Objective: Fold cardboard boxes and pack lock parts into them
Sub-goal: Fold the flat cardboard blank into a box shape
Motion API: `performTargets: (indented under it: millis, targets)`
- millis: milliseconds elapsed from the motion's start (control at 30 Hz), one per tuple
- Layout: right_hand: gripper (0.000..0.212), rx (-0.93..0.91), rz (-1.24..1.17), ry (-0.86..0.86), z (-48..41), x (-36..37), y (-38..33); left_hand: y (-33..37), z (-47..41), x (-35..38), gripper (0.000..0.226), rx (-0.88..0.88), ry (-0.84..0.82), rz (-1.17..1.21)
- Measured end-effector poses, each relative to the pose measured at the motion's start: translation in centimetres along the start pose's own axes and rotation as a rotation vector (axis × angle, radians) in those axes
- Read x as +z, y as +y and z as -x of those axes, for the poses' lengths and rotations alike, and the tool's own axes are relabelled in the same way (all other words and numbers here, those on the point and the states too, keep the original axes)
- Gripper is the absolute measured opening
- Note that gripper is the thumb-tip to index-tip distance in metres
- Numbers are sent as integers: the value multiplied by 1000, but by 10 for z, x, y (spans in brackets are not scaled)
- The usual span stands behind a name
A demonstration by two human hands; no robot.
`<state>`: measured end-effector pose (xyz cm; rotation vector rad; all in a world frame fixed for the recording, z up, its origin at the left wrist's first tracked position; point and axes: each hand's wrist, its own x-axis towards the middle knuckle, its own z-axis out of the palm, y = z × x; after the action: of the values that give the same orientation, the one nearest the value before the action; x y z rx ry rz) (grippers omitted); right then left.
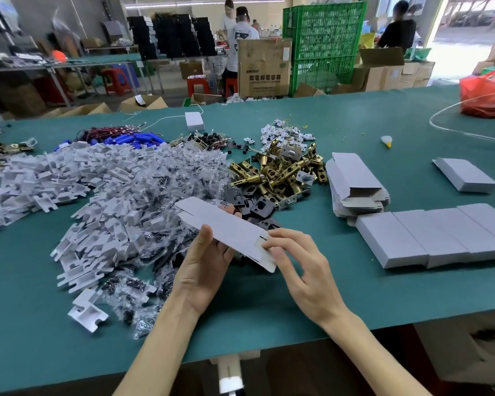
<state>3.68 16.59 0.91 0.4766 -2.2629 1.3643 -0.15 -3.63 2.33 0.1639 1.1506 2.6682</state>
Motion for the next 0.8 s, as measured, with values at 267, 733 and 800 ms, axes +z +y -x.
performTargets:
  millis: [267, 733, 800]
  targets:
    - [28, 7, -7, -26, -1, -1, -4, -2, 2, 2, 110, 5, -24, -54]
    - [24, 36, -14, 11, -1, -1, -3, 0, 8, 8, 106, 21, -20, -91]
    - [22, 31, -14, 5, -1, -1, -3, 0, 8, 8, 104, 6, -1, -84]
